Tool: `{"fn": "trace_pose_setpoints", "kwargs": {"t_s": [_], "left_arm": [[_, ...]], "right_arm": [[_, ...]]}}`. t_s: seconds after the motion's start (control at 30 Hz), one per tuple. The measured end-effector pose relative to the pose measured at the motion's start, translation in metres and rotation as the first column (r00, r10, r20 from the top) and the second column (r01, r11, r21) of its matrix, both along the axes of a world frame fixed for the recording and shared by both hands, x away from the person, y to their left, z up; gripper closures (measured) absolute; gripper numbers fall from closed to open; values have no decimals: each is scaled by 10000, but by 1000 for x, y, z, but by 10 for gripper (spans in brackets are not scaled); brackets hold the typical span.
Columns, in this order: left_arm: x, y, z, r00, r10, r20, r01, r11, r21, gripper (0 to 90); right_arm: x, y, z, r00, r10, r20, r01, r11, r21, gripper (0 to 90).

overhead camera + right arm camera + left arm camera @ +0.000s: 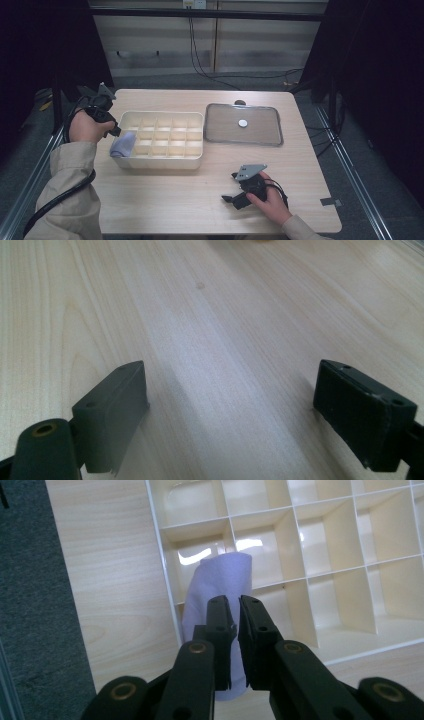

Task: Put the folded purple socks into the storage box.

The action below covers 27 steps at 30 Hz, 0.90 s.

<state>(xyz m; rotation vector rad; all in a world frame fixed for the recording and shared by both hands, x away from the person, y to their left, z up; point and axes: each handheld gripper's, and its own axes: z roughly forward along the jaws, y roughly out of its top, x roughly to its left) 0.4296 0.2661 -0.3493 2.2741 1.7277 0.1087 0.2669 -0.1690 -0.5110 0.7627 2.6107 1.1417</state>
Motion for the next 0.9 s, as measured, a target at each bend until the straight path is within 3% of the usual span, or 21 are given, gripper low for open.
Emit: {"fn": "trace_pose_setpoints", "kwargs": {"t_s": [0.13, 0.9], "left_arm": [[2, 1, -2, 9999, 102, -131, -102, 9999, -6, 899], [9, -8, -22, 9996, -4, -280, 10, 9998, 198, 900]], "right_arm": [[0, 0, 0, 10000, 0, 0, 0, 10000, 1, 132], [0, 0, 0, 10000, 17, 14, -17, 10000, -2, 132]]}}
